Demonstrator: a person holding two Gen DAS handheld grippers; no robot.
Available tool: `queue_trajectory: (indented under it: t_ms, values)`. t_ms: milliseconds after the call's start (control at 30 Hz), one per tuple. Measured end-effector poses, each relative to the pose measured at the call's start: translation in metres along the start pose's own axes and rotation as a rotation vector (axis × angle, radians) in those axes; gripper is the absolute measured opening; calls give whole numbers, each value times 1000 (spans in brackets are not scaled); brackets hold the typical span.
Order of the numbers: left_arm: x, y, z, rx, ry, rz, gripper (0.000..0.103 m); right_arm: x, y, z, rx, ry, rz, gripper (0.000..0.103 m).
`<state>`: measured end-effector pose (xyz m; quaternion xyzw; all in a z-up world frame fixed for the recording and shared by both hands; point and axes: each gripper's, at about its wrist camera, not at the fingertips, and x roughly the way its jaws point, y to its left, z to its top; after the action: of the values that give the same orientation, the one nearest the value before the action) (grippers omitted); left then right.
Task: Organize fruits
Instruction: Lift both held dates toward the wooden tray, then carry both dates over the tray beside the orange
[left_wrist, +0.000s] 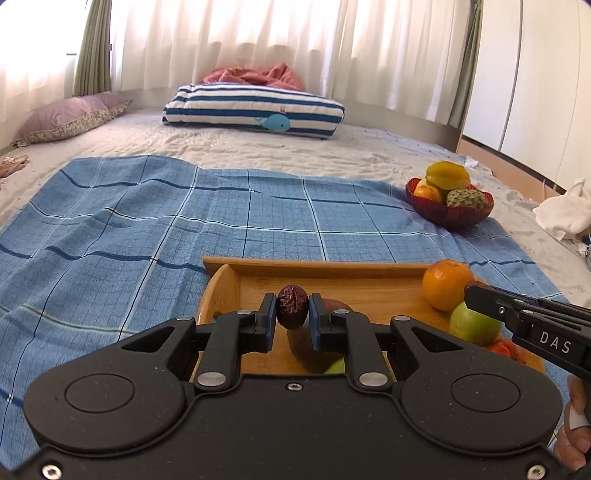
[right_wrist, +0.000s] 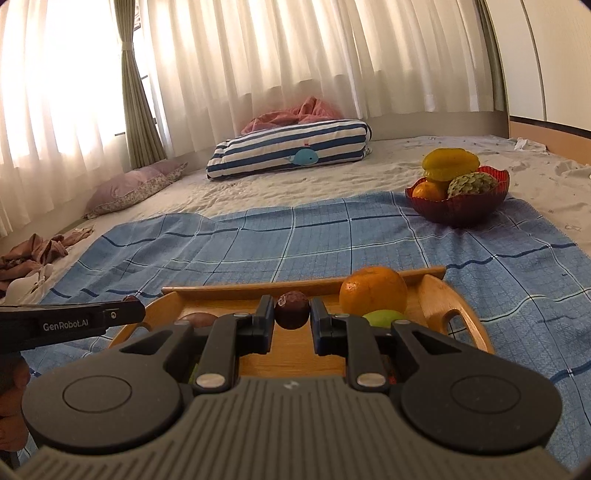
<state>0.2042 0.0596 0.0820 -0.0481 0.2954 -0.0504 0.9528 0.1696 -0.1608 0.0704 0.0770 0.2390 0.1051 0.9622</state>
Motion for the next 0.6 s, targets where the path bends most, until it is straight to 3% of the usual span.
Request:
queue_trajectory:
  t_ms: [367,600]
  values:
    - [48,6,26,-18,114,-9,18,52,-4,23,32,170,51,25]
    - [71,11,32,-19,163,-9,18,82,0,35,18,249,30,25]
